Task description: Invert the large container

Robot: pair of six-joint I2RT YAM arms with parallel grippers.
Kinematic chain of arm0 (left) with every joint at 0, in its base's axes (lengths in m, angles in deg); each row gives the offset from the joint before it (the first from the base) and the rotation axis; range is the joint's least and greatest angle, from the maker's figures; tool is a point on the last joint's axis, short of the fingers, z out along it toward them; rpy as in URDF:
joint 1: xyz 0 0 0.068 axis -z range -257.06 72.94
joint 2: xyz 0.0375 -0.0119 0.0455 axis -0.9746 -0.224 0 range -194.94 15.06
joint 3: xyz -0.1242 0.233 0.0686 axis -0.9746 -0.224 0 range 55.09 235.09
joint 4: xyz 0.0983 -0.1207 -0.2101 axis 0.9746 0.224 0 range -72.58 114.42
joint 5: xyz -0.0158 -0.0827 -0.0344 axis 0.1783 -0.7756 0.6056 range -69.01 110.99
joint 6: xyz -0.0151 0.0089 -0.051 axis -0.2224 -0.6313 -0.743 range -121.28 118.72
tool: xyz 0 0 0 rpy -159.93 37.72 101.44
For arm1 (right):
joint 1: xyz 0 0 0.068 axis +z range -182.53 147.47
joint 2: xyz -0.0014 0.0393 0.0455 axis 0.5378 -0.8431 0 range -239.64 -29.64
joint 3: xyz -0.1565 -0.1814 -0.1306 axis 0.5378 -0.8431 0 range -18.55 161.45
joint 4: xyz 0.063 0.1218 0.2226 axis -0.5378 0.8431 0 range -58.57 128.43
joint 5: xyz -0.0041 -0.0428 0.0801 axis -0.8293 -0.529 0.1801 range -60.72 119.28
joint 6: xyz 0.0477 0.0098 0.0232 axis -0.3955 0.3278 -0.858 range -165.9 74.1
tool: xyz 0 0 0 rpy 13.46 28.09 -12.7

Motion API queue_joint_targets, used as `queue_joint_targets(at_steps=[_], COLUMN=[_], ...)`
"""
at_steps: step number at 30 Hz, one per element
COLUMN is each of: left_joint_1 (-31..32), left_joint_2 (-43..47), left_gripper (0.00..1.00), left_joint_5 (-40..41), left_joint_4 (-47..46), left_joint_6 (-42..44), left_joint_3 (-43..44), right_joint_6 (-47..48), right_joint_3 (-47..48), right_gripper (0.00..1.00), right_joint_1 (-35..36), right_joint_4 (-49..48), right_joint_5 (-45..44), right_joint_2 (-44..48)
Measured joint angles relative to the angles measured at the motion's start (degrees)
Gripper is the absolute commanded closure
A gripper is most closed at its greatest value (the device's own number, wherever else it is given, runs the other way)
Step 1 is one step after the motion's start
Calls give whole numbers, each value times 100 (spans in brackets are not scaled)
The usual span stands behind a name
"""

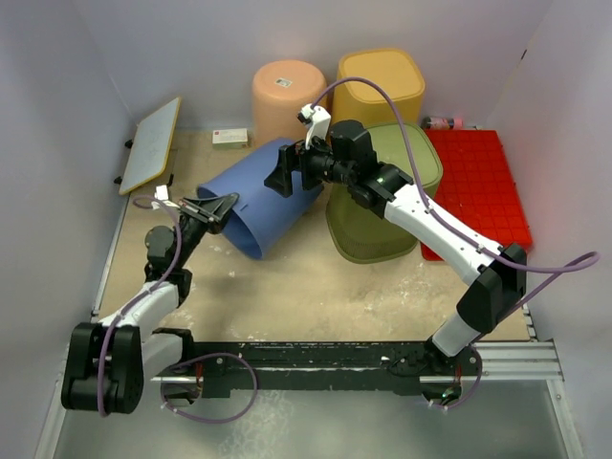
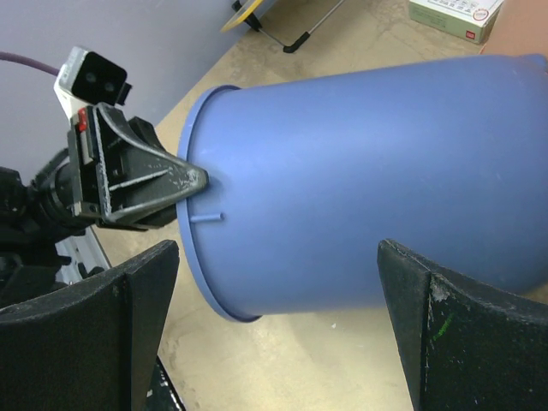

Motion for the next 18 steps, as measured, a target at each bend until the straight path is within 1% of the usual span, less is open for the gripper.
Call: queue_joint_targets(at_steps=[2,5,7,9,10,12,15,18], left_joint_1=[52,76,44,-85,-162,-387,-632,-693], left_joint_2=[-238,-378,-295,-26,146,702,1582,2111], left_gripper=[100,100,100,100,100,100,100,100], left_joint_5=[-59,-125,-144,-170,-197,-240,-223,-103], left_joint_4=[-557,-1134,-1266,-1231,-1123,-560,640,1659], left_joint_6=[-179,-350,-396,-426,-417,-319,28,417], left_joint_3=[-153,-310,-476,-667,-734,-850,-841,-715], right_joint_6=[2,2,4,4,4,7,11,20], right_joint_3=[0,-2,-4,-13,-15,-17,-17,-17], right_gripper=[0,0,0,0,0,0,0,0], right_joint_1=[0,0,0,0,0,0,0,0], right_joint_4=[0,2,4,9,20,39,48,50], right_joint_5=[2,0,0,-2,0,0,0,0], right_joint_2=[0,0,0,0,0,0,0,-4])
